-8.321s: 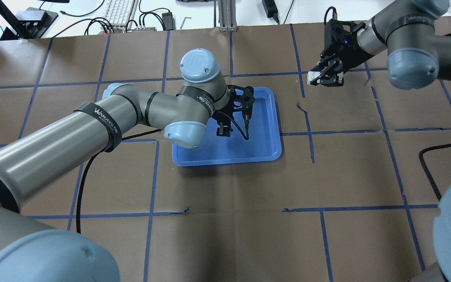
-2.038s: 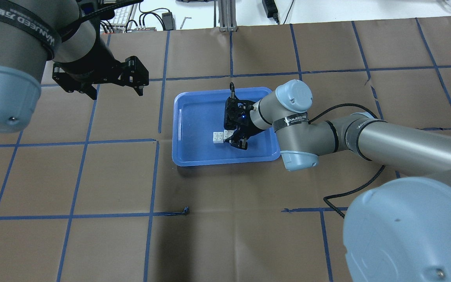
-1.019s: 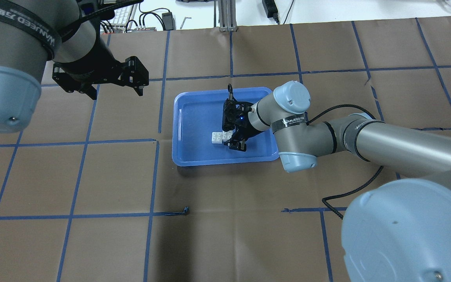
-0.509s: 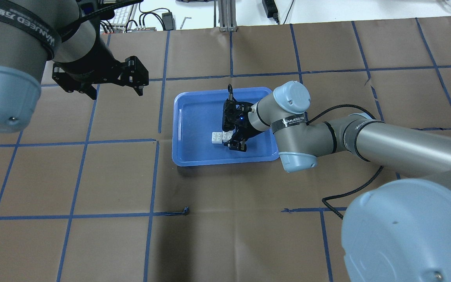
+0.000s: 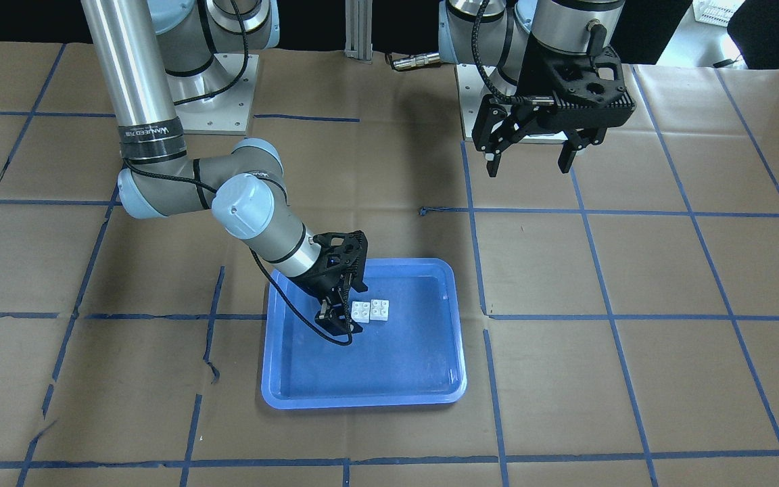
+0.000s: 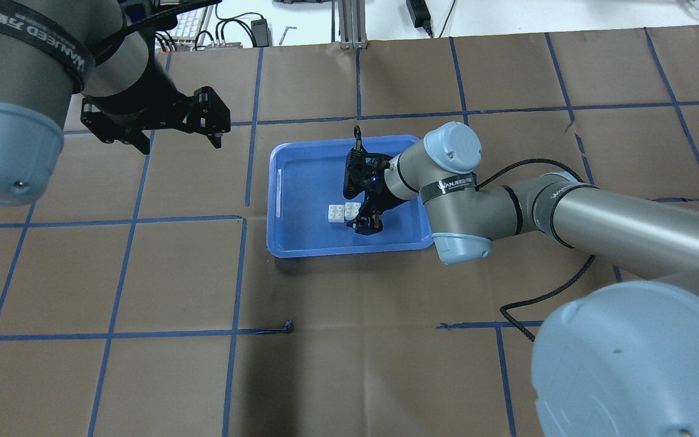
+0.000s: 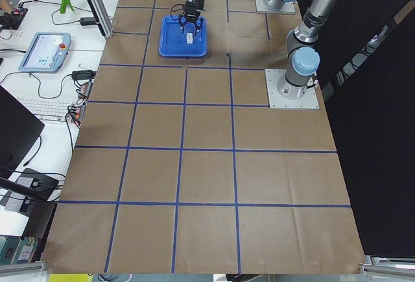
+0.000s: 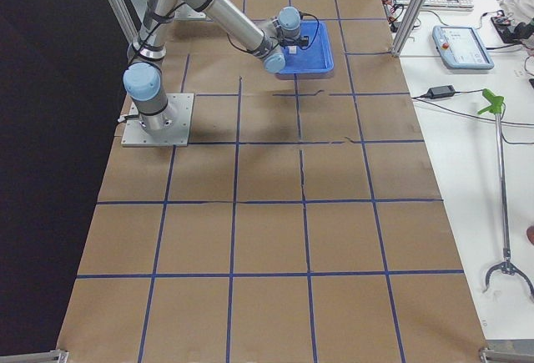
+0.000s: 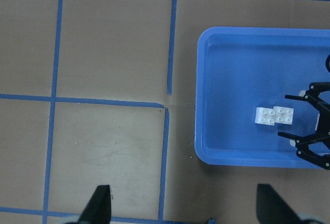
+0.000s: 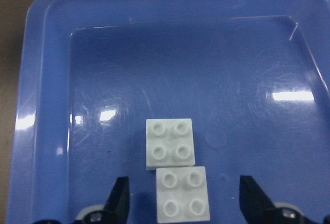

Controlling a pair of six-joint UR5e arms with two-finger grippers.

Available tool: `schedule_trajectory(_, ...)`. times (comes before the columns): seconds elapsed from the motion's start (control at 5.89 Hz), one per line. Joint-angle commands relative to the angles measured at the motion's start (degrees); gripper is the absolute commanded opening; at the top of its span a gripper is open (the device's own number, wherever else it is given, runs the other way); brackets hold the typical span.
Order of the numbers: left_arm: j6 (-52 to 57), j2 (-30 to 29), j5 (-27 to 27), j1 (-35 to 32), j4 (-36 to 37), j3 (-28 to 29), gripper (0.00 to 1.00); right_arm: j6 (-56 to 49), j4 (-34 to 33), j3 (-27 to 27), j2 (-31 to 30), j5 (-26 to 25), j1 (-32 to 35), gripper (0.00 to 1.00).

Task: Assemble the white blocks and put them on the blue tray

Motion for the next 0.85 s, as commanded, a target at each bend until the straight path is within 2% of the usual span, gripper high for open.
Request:
schedule_trajectory(0.0,0.06,0.00,0.00,-0.09,0.00,0.00,0.99,4.29,7.83,-3.63,-3.91,-2.47,-0.51,1.00)
schedule_trajectory(0.17,-0.03,0.00,0.00,0.00,0.00,0.00,0.99,6.57,19.04,-7.83,-7.76,-5.19,-0.86,1.00)
schedule_trajectory(0.34,0.06,0.00,0.00,-0.09,0.00,0.00,0.99,12.68,27.68,-12.14,-9.89,-10.44,-1.12,1.00)
schedule_trajectory(0.68,0.06,-0.08,0.00,-0.09,0.00,-0.09,0.99,25.60,40.79,-18.74,-12.80,-18.64,-2.35,1.00)
